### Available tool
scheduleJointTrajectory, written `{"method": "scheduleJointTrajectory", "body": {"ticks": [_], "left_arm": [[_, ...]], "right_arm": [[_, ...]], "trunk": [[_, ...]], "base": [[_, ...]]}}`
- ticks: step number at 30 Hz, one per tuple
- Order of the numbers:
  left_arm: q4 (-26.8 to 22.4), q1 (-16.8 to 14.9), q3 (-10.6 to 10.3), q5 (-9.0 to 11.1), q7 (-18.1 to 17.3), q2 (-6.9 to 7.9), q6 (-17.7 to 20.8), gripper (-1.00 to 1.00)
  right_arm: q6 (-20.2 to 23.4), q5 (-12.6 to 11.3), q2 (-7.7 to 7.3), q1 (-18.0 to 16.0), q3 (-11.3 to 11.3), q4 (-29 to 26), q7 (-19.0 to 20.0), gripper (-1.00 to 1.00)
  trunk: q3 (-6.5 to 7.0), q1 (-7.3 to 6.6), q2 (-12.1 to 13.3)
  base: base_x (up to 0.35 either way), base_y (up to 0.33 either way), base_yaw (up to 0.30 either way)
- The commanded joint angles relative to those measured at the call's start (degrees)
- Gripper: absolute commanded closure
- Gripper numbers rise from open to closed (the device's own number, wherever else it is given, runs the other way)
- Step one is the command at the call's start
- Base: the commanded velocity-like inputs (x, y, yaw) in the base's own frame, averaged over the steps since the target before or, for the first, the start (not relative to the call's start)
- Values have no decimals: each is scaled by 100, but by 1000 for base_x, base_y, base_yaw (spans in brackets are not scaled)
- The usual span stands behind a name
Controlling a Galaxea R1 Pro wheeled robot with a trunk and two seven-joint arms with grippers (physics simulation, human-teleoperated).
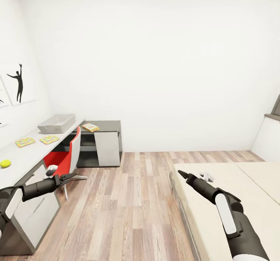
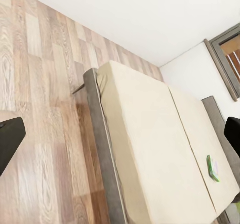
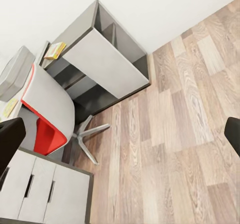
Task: Put all the toys in the child's room - the three board games (two on the bed and one on the table), the two jigsaw puzzles on the table, and the tennis ball on the table - inside the toy box on the table in the child's room.
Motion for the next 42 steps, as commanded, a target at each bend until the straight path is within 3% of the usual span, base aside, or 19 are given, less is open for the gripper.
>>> {"method": "scheduleJointTrajectory", "body": {"ticks": [1,21,42], "left_arm": [[1,-5,5,15,-9,0,34,-100],[1,-2,5,15,-11,-7,34,-100],[1,-4,5,15,-11,-9,34,-100]], "right_arm": [[33,-4,1,-5,-11,-1,21,-100],[39,-6,4,-5,-6,-1,20,-100],[41,-6,1,-5,-11,-1,21,-100]], "trunk": [[-9,3,-10],[-9,3,-10],[-9,3,-10]], "base": [[0,-120,1],[0,-78,97],[-45,-2,6]]}}
